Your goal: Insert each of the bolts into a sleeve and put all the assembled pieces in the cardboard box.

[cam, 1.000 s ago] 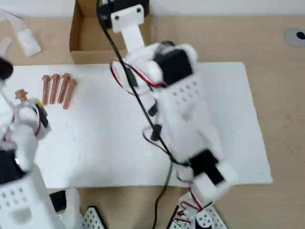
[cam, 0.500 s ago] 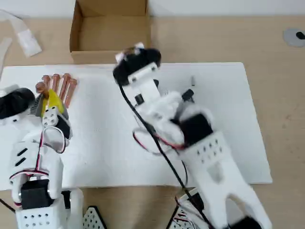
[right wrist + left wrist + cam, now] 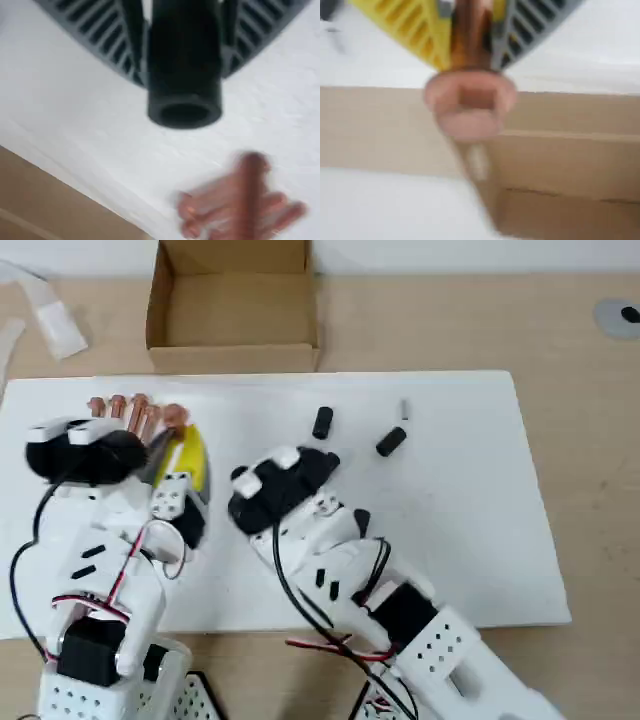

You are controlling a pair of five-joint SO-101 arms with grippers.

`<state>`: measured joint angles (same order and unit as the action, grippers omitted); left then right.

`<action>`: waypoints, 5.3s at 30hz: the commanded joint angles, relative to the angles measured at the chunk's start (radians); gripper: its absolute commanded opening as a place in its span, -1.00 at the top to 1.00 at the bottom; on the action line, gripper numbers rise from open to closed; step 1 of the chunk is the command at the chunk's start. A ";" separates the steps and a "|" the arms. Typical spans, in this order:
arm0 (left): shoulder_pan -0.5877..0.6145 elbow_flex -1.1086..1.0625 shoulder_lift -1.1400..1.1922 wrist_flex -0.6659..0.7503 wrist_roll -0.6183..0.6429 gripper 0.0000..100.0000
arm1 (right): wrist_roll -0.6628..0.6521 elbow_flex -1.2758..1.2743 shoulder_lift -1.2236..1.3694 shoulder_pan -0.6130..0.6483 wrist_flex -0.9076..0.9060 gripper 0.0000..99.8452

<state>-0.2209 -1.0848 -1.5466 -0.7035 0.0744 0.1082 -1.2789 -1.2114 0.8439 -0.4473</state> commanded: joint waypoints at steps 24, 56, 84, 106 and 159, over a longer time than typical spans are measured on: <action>-0.055 0.203 -0.007 -0.146 0.109 0.99 | 0.002 0.021 -0.042 0.018 0.064 0.98; -0.054 0.198 0.173 0.015 0.017 0.99 | 0.060 0.045 -0.042 -0.002 0.126 0.98; -0.226 0.219 0.176 -0.195 0.020 0.97 | 0.140 0.091 -0.042 -0.085 0.215 0.98; 0.117 0.783 0.578 -0.697 -0.180 0.98 | 0.141 0.677 0.510 -0.266 0.048 0.98; 0.554 0.535 0.785 -0.560 -0.434 0.66 | -0.046 2.948 2.565 -0.463 -0.391 0.45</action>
<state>0.2946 -0.6229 -0.8516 -1.2543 -0.2938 0.0652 1.5842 1.4016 0.3882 -0.7772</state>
